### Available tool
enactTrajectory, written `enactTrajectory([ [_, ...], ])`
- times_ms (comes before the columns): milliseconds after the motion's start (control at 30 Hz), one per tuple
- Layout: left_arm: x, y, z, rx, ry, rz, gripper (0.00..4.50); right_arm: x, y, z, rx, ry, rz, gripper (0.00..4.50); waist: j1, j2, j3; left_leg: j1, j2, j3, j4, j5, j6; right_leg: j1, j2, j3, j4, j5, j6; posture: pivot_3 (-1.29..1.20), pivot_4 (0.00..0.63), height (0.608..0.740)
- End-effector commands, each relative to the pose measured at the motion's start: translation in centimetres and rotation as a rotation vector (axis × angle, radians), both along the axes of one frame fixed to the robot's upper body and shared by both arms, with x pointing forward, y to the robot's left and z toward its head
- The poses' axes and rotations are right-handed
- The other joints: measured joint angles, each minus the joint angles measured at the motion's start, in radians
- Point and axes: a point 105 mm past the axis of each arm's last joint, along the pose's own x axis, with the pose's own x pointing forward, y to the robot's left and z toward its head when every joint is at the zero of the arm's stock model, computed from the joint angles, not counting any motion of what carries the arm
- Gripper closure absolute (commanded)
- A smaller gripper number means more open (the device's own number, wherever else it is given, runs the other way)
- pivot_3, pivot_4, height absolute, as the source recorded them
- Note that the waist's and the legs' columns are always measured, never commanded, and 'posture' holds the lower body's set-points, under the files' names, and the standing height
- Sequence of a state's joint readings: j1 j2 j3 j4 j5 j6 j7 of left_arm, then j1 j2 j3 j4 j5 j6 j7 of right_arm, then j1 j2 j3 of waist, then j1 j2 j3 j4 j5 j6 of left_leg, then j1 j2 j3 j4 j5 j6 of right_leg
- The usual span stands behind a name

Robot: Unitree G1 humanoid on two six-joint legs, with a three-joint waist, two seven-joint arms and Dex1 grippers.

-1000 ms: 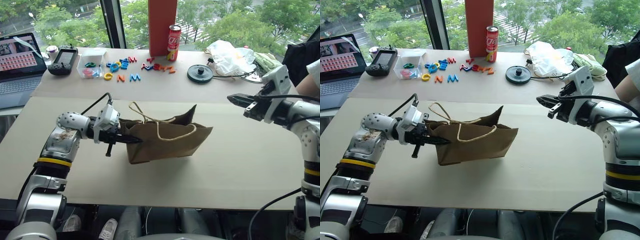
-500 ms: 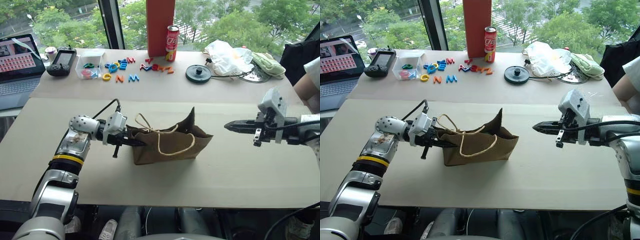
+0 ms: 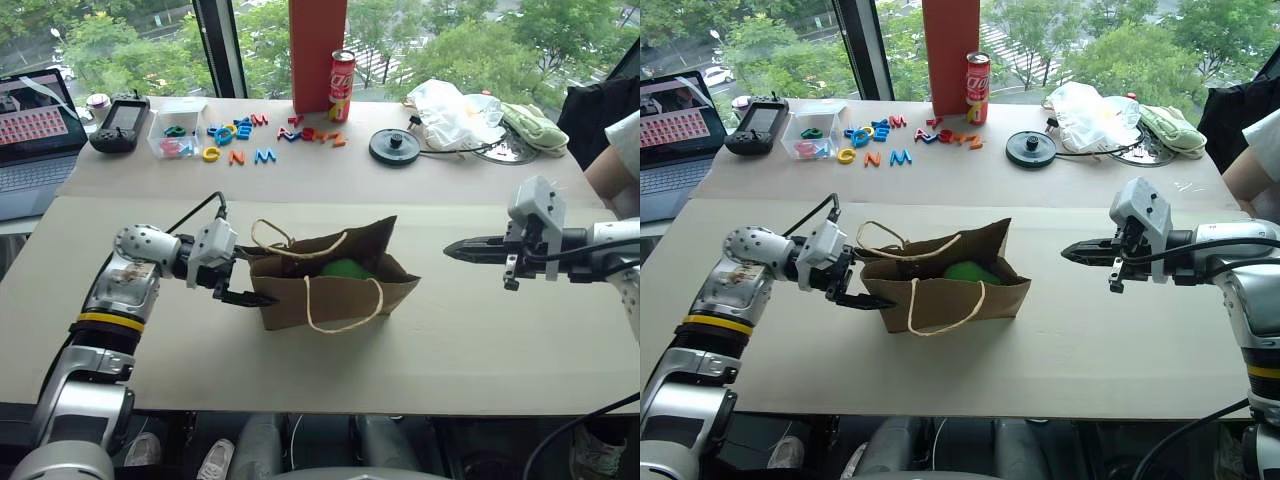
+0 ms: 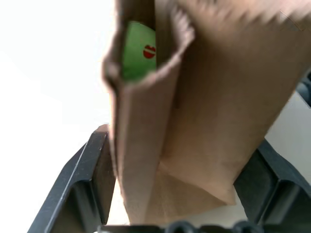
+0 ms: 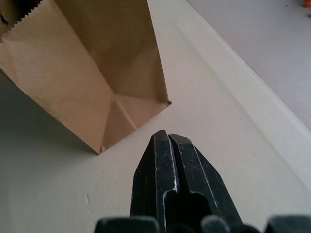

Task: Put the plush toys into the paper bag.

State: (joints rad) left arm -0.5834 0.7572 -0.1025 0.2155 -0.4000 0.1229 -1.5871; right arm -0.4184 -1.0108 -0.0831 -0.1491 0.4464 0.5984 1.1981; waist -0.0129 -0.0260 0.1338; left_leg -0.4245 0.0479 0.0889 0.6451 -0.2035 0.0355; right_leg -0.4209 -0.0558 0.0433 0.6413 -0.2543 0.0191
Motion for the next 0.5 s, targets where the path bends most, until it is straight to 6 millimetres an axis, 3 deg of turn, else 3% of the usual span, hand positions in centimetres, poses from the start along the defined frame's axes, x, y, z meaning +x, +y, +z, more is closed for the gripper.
enactTrajectory([
  [33,-1.2,0.3,4.4,-0.059,-0.02,0.019,1.1,-0.4,0.3,1.7,-0.019,-0.063,0.043,4.5,0.0,0.0,0.0,0.0,0.0,0.0,0.0,0.0,0.0,0.0,0.0,0.0,0.0,0.0,0.0,0.0,0.15,0.739],
  [233,-3.4,1.8,7.0,-0.046,0.086,0.054,1.1,-0.8,0.9,2.8,0.002,-0.083,0.086,4.5,0.0,0.001,0.0,0.001,0.0,0.001,0.0,0.0,0.0,0.001,0.0,0.0,0.0,0.0,0.0,0.0,0.15,0.739],
  [500,-2.3,2.5,9.3,-0.125,0.106,0.133,1.1,-0.5,1.8,3.8,0.041,-0.105,0.12,4.5,0.004,0.001,0.0,0.002,-0.001,0.002,0.0,0.0,0.0,0.001,0.0,0.0,0.0,0.0,0.0,0.0,0.15,0.739],
])
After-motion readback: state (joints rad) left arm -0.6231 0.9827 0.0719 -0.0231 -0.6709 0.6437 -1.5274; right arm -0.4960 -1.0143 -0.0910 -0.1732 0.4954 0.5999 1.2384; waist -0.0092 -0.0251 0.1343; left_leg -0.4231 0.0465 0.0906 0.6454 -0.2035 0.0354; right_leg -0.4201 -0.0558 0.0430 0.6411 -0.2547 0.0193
